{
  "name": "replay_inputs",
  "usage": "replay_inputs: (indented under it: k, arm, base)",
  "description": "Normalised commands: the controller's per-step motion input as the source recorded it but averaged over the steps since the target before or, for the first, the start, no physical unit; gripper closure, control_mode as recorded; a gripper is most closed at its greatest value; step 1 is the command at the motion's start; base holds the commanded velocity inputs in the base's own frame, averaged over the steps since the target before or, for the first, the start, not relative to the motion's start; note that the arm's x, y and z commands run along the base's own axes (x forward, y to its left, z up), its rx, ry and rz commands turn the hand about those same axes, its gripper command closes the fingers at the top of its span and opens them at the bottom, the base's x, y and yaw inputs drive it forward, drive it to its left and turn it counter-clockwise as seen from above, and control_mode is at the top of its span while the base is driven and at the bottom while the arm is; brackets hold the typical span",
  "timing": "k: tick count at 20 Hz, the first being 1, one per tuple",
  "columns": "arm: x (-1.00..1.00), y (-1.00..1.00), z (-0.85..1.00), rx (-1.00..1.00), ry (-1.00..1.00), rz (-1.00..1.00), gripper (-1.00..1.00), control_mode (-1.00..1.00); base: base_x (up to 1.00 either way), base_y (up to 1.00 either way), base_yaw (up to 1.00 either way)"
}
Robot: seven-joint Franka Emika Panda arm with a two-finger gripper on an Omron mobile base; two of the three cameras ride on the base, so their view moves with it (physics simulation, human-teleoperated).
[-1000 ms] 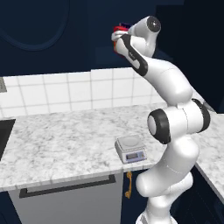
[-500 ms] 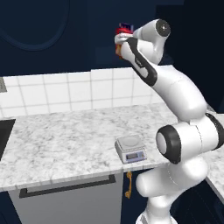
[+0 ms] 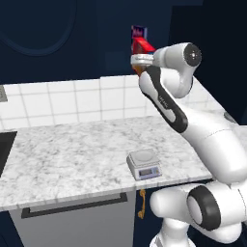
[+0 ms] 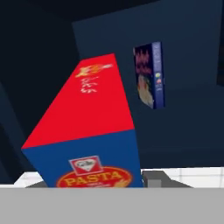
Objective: Pick the boxed food and place it on the digital scale for weighing, and close the cabinet.
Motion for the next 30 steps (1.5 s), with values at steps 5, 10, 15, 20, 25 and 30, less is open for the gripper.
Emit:
replay_inputs:
  k: [5,10,15,20,25,30]
  arm:
    - [-0.85,0.03,-0.68,0.00,0.16,0.01,1.00,-1.00]
    - [-0.65,0.01,-0.70,0.00,0.20,0.06,1.00,-1.00]
    - [-0.17,0.14,-0.81,0.00,0.08,0.13,1.00,-1.00]
    - [0.43,0.04,-0.92,0.00,0.01,0.19,1.00,-1.00]
    - [0.44,-0.01,-0.31,-0.01,0.24,0.13,1.00,-1.00]
    - [0.43,-0.01,-0.34,-0.05,0.08,0.14,1.00,-1.00]
  base:
    - [0.00,0.00,0.00]
    - [0.00,0.00,0.00]
    - [0.00,0.00,0.00]
    - [0.00,0.00,0.00]
    - [0.00,0.00,0.00]
    - [0.00,0.00,0.00]
